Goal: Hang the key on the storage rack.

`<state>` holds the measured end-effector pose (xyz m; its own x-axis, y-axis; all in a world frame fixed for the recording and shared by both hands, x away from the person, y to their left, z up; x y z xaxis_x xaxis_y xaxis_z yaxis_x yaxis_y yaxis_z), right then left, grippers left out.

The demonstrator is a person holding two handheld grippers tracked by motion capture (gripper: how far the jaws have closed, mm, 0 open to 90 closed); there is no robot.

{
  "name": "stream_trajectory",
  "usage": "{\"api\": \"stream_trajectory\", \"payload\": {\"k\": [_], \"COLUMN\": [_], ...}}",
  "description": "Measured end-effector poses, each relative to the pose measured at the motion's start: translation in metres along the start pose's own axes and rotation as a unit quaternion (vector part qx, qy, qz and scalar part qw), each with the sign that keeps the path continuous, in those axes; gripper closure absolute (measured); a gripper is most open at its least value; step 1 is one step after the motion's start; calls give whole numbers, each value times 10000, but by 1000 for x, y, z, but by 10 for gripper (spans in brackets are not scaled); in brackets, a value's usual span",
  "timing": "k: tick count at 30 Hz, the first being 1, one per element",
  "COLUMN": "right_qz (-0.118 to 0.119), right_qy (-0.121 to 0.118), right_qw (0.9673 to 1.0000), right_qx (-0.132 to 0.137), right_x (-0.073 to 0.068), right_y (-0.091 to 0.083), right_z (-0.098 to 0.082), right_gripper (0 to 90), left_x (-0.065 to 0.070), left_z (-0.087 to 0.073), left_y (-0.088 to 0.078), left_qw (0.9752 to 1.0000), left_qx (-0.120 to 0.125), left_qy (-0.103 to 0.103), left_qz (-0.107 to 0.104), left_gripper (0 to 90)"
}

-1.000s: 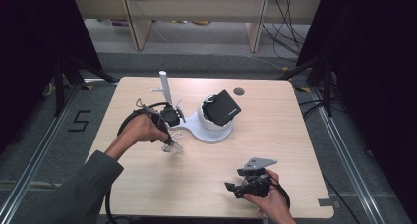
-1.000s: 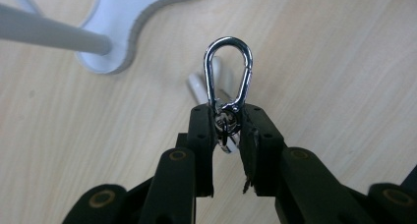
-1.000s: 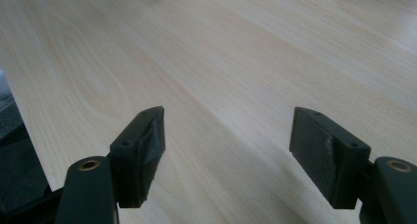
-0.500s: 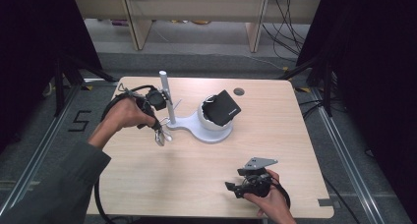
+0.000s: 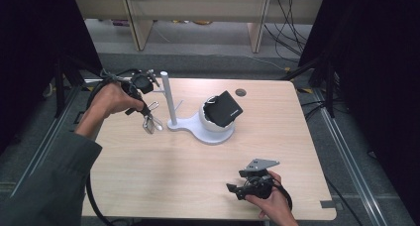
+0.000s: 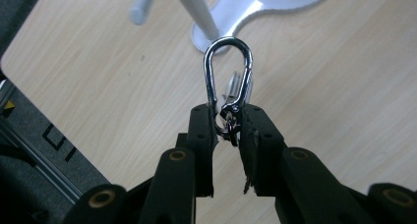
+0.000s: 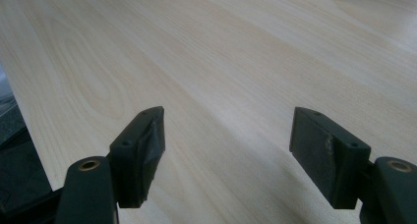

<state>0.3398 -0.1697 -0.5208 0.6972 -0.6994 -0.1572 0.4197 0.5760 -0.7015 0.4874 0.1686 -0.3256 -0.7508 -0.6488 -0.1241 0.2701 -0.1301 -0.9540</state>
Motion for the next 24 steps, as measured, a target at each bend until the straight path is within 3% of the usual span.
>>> {"api": "stream_trajectory", "payload": {"k": [2, 4, 7, 12, 19, 21, 24], "right_qz": [-3, 1, 1, 18, 43, 120, 75], "right_qy": [13, 5, -21, -22, -34, -142, -64], "right_qw": [10000, 10000, 10000, 10000, 10000, 9998, 9999], "right_qx": [0, 5, -4, -19, -49, -23, -27], "right_x": [0, 0, 0, -1, -2, -2, -1], "right_y": [0, 0, 0, 0, 1, 2, 1], "right_z": [0, 0, 0, 0, 0, 0, 0], "right_gripper": [305, 305, 305, 305, 305, 305, 305], "left_x": [-4, -8, -14, -19, -27, -29, -31], "left_z": [0, -1, 1, 6, 14, 16, 17], "left_y": [-1, -4, -6, -7, -3, -1, 2], "left_qw": [9999, 9999, 9996, 9993, 9986, 9985, 9981], "left_qx": [94, 12, 119, 225, 242, 252, 283], "left_qy": [-105, -74, -217, -281, -454, -474, -544], "left_qz": [9, 116, 122, 86, 96, 112, 84], "left_gripper": [752, 752, 752, 752, 752, 752, 752]}}
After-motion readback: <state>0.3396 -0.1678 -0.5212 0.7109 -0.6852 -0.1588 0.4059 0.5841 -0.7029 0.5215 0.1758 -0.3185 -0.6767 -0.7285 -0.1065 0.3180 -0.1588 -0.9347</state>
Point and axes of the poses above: each handheld gripper's, and its own axes: y roughly forward along the jaws, z roughly out of its top, x roughly to its right, the point moved 4 cm from there along y, roughly forward along the jaws, and after that the axes turned 2 degrees about -z, right-handed, at the moved point
